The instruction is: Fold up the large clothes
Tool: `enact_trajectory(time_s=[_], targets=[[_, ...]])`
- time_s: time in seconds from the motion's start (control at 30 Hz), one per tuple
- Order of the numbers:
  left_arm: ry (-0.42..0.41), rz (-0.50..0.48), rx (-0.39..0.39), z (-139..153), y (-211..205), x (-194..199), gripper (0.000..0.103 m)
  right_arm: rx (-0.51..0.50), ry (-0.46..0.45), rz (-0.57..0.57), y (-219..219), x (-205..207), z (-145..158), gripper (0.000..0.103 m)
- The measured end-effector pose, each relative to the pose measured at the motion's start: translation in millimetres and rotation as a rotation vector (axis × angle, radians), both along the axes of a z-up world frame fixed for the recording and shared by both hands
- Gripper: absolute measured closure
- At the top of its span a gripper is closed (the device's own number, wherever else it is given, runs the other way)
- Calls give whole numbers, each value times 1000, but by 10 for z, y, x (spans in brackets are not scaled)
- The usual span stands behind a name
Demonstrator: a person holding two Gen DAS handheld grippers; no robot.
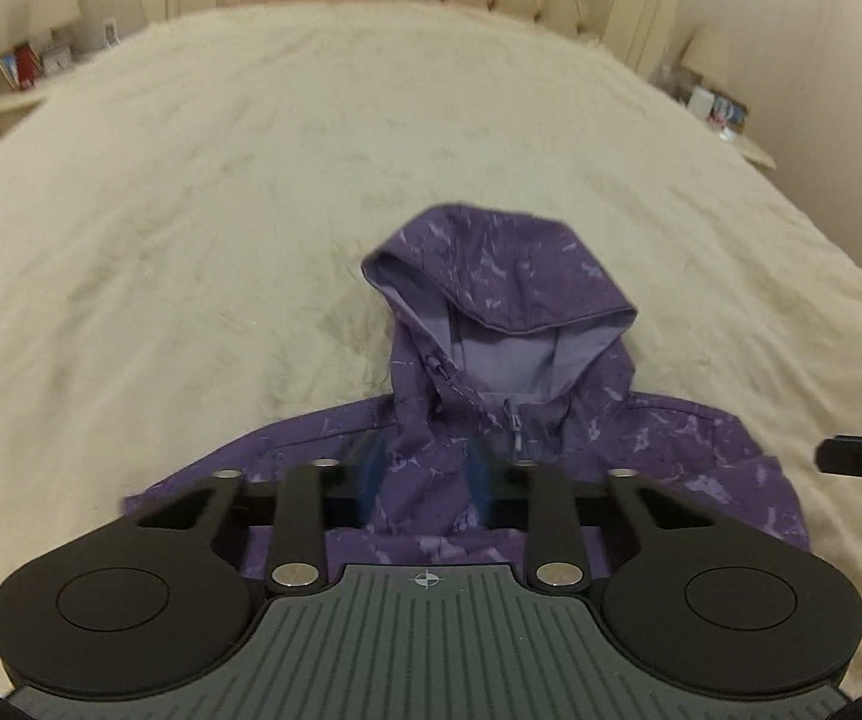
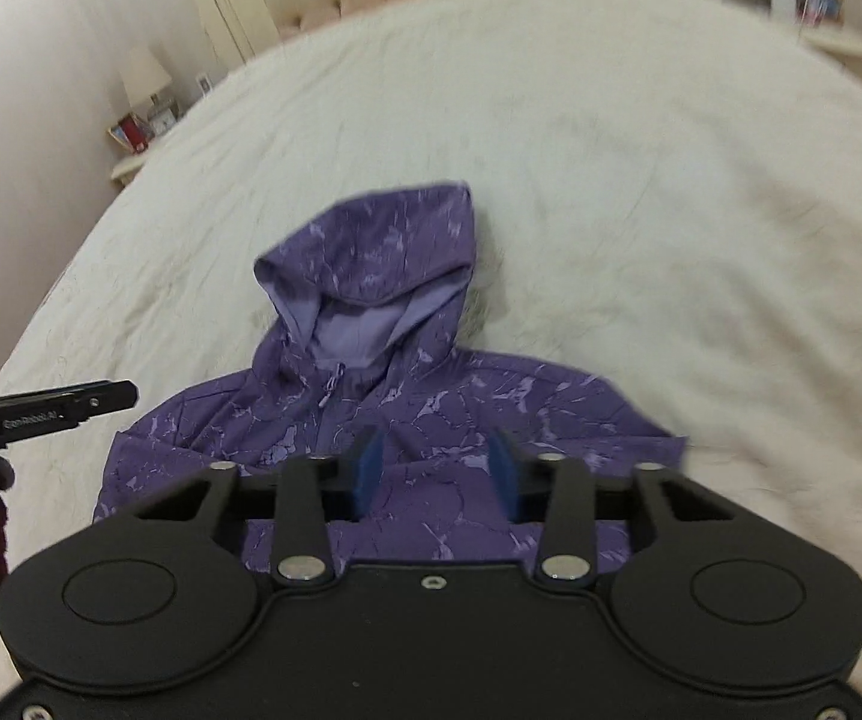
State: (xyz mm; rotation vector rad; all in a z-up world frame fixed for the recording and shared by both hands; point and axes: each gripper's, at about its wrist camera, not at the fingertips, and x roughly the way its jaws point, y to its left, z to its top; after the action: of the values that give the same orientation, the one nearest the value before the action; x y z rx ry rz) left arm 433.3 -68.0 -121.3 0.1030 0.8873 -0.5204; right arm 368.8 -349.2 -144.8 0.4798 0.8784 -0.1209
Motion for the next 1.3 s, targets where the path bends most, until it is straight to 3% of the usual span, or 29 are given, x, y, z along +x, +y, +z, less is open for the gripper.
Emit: enact_trajectory(time_s=[0.27,0.4,0.6,0.87,1.03,1.07,1.1,1.17,1.3], targets=[[51,-35,1,-348,-292,727,76,73,45,-2,-221,797,-510,53],[66,-51,30,-519,-453,1079,72,80,51,3,-305,1209,-696,44],[80,-61,64,-748,-609,1434,67,52,76,25,-373,1675,-946,44],[24,-95,142,-880,-905,1710,66,-63,108,91,-379,2009,-1128,44],[-35,-81,77,-785,-905,1765,67,-90,80,99,-365,2041,-1134,47],[-46,-72,45,-750,-879,1779,68,-83,63,97,-365,2032,-1118,53],[-61,-60,8,-699,-834,1774,74,-72,46,99,-367,2021,-1101,68],[-101,-20,-50,-568,-727,1747,79,-67,2,95,-363,1983,-1014,81],[-176,31,-161,-308,-426,1594,79,-12,-154,137,-366,1823,-715,83]])
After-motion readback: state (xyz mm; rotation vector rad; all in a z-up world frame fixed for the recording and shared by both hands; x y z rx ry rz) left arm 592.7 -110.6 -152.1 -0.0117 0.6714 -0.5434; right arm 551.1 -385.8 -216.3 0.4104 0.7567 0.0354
